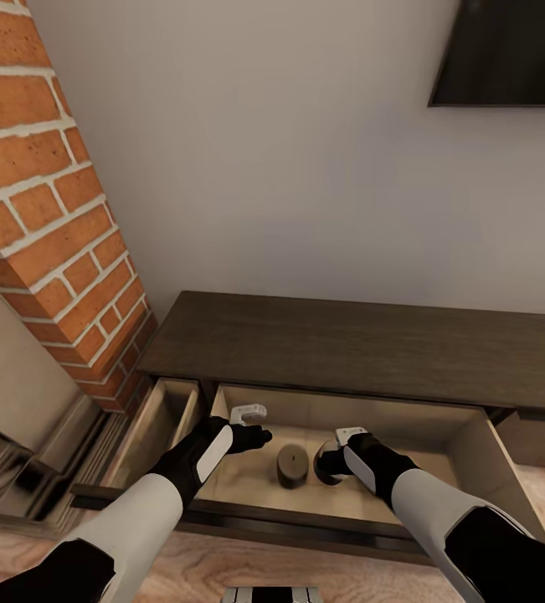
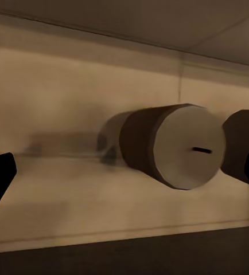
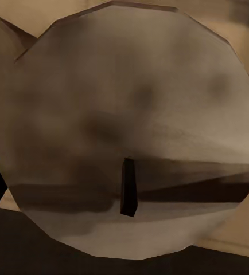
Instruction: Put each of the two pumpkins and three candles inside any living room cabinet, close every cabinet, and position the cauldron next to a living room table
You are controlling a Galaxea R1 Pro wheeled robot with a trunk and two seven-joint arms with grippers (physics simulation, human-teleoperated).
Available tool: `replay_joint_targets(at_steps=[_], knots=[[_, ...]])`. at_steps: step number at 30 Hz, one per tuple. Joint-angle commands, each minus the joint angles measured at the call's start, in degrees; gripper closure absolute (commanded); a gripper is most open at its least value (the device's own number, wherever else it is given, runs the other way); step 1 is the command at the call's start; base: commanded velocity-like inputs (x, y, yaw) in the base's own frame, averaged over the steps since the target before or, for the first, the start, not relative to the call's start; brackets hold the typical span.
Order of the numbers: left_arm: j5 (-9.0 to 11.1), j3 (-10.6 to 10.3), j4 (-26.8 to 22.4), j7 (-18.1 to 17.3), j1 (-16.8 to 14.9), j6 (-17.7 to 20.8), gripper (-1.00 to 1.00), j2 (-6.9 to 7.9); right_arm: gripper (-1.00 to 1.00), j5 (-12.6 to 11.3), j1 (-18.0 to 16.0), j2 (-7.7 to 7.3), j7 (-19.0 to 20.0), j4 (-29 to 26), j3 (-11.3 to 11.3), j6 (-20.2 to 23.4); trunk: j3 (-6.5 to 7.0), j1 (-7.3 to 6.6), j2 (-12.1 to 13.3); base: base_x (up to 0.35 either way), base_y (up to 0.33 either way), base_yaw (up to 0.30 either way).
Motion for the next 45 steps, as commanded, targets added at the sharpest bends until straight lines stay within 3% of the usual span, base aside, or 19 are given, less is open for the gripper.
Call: replay_joint_targets(at_steps=[1,5,14,15,40,45], knots=[[0.6,-0.3,-0.1,0.5,0.0,0.2,-1.0,0.04,1.0,-0.6,0.0,-0.02,-0.4,-0.1,0.4,0.2,-0.23,0.21,-0.4,0.0,0.0,0.0],[0.6,-0.3,0.0,0.5,0.0,0.2,-1.0,0.04,1.0,-0.6,0.0,-0.02,-0.4,-0.2,0.4,0.2,-0.94,1.09,-2.0,0.0,0.0,0.0],[0.6,-0.3,-0.1,0.4,0.0,0.1,-1.0,0.04,1.0,-0.6,0.0,-0.02,-0.4,-0.2,0.4,0.2,-0.94,1.09,-2.0,0.0,0.0,0.0],[0.6,-0.3,-0.1,0.4,0.0,0.1,-1.0,0.04,-1.0,-0.6,0.0,-0.02,-0.4,-0.1,0.4,0.2,-0.94,1.09,-2.0,0.0,0.0,0.0],[0.6,-0.3,-0.1,0.7,0.0,0.1,-1.0,0.04,-1.0,-0.6,0.0,-0.02,-0.4,-0.2,0.4,0.2,-0.94,1.09,-2.0,0.0,0.0,0.0],[0.6,-0.3,0.0,0.7,0.0,0.2,-1.0,0.04,-1.0,-0.6,0.0,-0.02,-0.4,-0.2,0.4,0.2,-0.05,-0.01,0.0,0.0,0.0,0.0]])
